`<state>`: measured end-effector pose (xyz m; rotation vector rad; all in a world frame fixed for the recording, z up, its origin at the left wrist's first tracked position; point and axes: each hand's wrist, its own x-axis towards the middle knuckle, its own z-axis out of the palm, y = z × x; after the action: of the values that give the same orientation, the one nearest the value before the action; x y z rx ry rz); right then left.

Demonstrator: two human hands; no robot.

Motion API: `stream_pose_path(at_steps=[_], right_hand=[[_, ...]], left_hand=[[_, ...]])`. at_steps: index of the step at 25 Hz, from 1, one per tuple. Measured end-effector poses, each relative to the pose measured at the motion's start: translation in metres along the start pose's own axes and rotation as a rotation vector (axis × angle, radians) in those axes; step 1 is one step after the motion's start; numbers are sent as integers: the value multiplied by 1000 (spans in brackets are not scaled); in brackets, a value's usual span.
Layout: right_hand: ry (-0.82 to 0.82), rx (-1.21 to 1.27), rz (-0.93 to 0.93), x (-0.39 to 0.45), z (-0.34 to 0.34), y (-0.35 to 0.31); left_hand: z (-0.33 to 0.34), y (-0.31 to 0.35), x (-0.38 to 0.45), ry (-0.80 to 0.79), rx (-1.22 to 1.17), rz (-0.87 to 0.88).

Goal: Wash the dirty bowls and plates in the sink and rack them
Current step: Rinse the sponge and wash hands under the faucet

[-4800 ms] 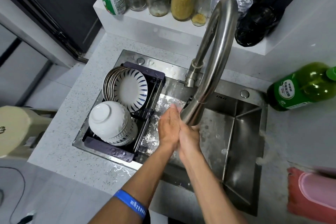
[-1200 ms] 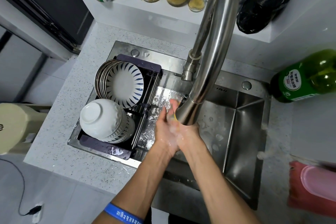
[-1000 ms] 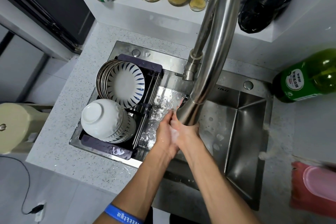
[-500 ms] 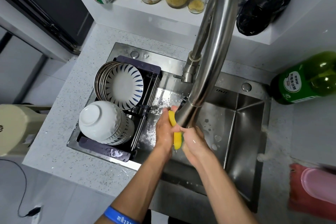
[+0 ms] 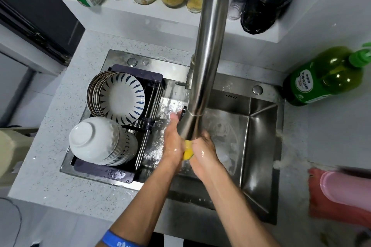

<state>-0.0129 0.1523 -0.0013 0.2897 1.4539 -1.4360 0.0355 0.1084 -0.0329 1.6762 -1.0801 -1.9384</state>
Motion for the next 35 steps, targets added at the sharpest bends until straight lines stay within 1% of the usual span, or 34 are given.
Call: stream_pose_path(at_steps=[1, 2, 3, 6, 8, 9, 11, 13, 14, 15, 16, 18, 19, 20, 21, 22, 23, 24, 25, 26, 28, 29, 30, 32, 33, 35], right_hand=[[-28, 41, 38, -2, 3, -1], [-46, 91, 59, -4, 8, -6], [-41, 119, 61, -3, 12, -9], [44, 122, 66, 6, 20, -11], [85, 178, 46, 15, 19, -5], [84, 145, 36, 19, 17, -5], [44, -89, 42, 29, 10, -16], [29, -338, 54, 49, 0, -36], [-6, -417, 1, 64, -3, -47], [-20, -509, -89, 83, -8, -55], [33, -617, -210, 104, -15, -64], [272, -795, -563, 143, -23, -80], [377, -930, -738, 163, -28, -85], [413, -1118, -827, 179, -31, -89], [365, -1350, -845, 195, -35, -91], [263, -1559, -828, 206, -40, -91], [150, -1711, -814, 214, -50, -88], [66, -1810, -809, 221, -65, -88], [22, -1842, -807, 223, -83, -93], [20, -1839, -792, 222, -105, -99], [111, -1843, -772, 204, -147, -112], [115, -1845, -761, 195, -163, -116], [73, -1835, -750, 185, -176, -119], [-82, -1728, -756, 171, -202, -127], [-112, -1658, -748, 166, -218, -132], [-70, -1605, -737, 160, -256, -132]], left_hand=[[1, 4, -3, -45, -264, -140], [0, 4, -2, -82, -447, -242], [1, 2, 0, -102, -522, -291], [5, -2, -8, -127, -445, -245], [8, -1, -11, -161, -464, -270], [8, -2, -10, -159, -444, -266], [9, -4, -11, -137, -401, -241], [11, -12, -8, -173, -353, -258], [11, -14, -7, -187, -337, -281], [10, -18, -5, -195, -332, -308], [8, -24, -1, -201, -320, -323], [4, -33, 6, -199, -307, -348], [3, -38, 11, -189, -318, -361], [1, -45, 15, -167, -321, -367], [0, -50, 17, -144, -330, -373], [-1, -54, 20, -120, -344, -379], [-2, -57, 22, -108, -355, -387], [-3, -59, 25, -101, -349, -389], [-3, -58, 26, -101, -336, -388], [-1, -58, 26, -104, -311, -384], [7, -59, 24, -124, -274, -386], [11, -58, 21, -139, -265, -381], [15, -58, 18, -155, -261, -380], [22, -55, 15, -183, -251, -380], [24, -53, 13, -188, -243, -376], [26, -55, 12, -191, -229, -360]])
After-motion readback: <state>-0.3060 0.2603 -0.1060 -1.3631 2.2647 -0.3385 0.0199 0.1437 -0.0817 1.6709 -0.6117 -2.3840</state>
